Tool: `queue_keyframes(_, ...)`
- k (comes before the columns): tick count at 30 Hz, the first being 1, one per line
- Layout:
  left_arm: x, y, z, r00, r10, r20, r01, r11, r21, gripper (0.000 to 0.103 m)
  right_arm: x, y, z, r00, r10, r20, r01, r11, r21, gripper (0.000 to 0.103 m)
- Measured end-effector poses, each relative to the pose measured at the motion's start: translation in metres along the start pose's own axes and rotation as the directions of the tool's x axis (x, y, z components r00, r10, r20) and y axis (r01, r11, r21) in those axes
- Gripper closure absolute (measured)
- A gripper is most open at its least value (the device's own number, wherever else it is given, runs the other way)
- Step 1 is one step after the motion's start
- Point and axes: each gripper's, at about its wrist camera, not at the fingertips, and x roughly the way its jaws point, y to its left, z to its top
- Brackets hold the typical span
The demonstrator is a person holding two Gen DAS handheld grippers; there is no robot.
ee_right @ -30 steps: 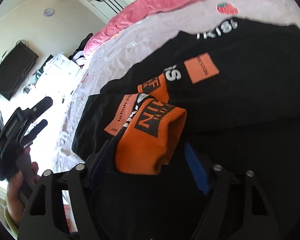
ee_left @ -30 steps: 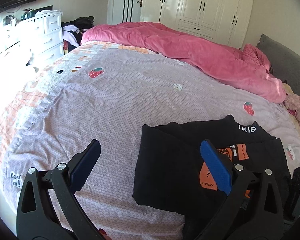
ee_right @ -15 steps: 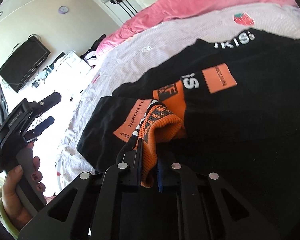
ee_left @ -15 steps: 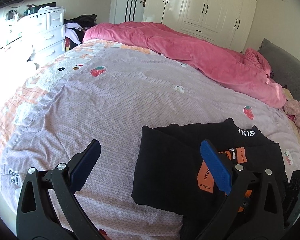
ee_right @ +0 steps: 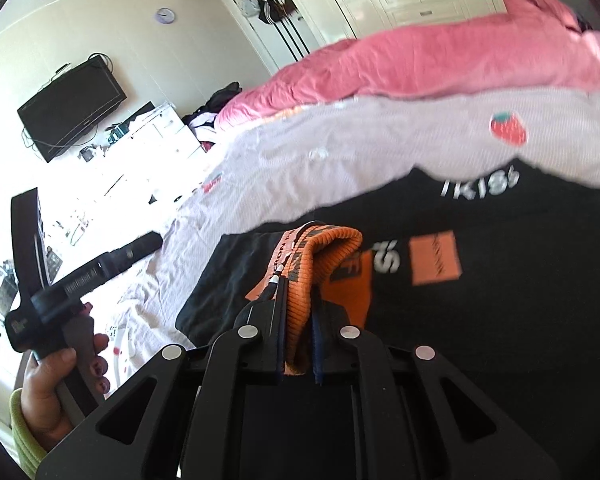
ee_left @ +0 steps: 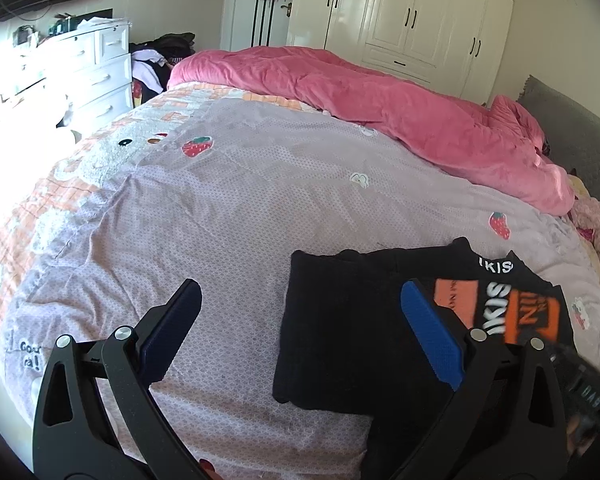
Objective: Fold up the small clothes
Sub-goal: 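Grasp the orange-cuffed sock on the sweatshirt with the right gripper, then drag the sock across the sweatshirt chest and lower it with the right gripper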
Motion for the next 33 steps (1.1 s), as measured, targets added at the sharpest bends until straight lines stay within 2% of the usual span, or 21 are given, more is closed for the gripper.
queue_keyframes(9, 0.005, -0.003, -0.001, 1.0, -0.021, -0.021, 0.021, 1.0, 0.003, 0.009, -0.038, -0.032, 0.023, 0.991, -0.127, 0.052, 0.129, 0.991, -0.036, 0.095)
queue_keyframes(19, 0.007, -0.009, -0.004, 0.999, -0.043, -0.033, 0.043, 0.999, 0.024, 0.009, -0.058, -0.073, 0.024, 0.967, -0.246, 0.064, 0.249, 0.968, -0.036, 0.095)
queue_keyframes(33, 0.015, -0.029, -0.008, 0.996, -0.063, -0.061, 0.066, 0.996, 0.057, 0.009, -0.067, -0.108, 0.019, 0.952, -0.298, 0.067, 0.299, 0.954, -0.015, 0.095)
